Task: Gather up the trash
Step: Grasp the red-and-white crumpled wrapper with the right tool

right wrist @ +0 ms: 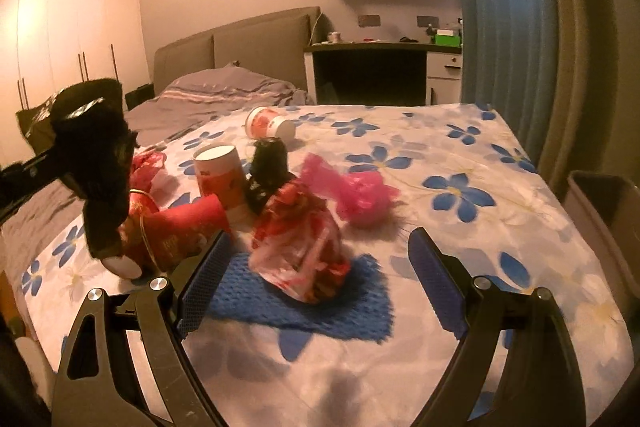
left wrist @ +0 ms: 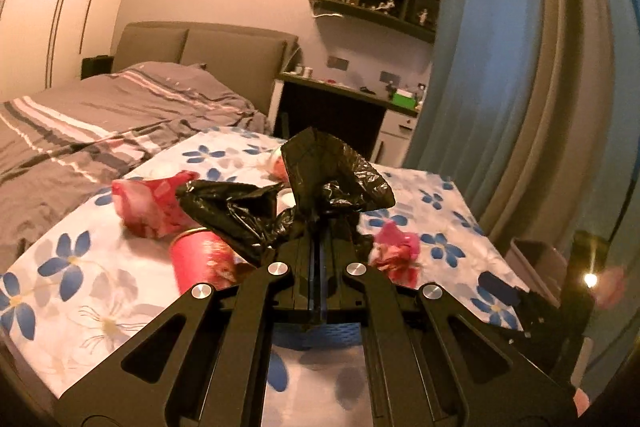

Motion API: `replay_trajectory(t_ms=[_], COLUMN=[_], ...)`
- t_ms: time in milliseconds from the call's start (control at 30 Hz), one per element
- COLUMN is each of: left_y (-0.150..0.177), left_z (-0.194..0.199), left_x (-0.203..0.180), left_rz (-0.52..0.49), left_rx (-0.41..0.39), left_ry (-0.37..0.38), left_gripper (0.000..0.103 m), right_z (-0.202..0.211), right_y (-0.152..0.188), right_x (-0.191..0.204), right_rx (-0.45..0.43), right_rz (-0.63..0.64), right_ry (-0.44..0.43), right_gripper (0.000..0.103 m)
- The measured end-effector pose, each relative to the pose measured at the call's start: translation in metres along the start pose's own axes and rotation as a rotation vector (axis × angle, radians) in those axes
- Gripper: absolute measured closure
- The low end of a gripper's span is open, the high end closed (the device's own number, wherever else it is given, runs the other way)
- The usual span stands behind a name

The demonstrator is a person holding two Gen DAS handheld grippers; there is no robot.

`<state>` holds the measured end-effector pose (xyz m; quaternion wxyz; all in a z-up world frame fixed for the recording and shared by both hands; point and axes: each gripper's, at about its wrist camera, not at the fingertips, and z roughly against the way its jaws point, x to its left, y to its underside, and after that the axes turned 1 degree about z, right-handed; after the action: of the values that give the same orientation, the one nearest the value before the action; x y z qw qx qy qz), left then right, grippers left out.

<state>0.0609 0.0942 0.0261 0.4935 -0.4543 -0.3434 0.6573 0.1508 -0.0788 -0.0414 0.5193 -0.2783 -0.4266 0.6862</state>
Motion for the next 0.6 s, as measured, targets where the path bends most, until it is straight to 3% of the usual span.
replay_trajectory(t_ms=[267,600], left_y=[-0.001,0.002], left_z=[-0.002,-0.008], left_x=[0.021,0.026], left_rz=[0.028,0.037], left_rx=[0.018,0.043], left_ry=[-0.023,-0.026], left_gripper=[0.102,0.102], right_z=[-0.039,-0.064], right_y=[-0.011,-0.010], right_x=[0.015,0.017], right_rx=[0.062,0.125], right_rz=[0.015,0.033], right_ry=[0.000,0.009], right_gripper=[0.028,0.058])
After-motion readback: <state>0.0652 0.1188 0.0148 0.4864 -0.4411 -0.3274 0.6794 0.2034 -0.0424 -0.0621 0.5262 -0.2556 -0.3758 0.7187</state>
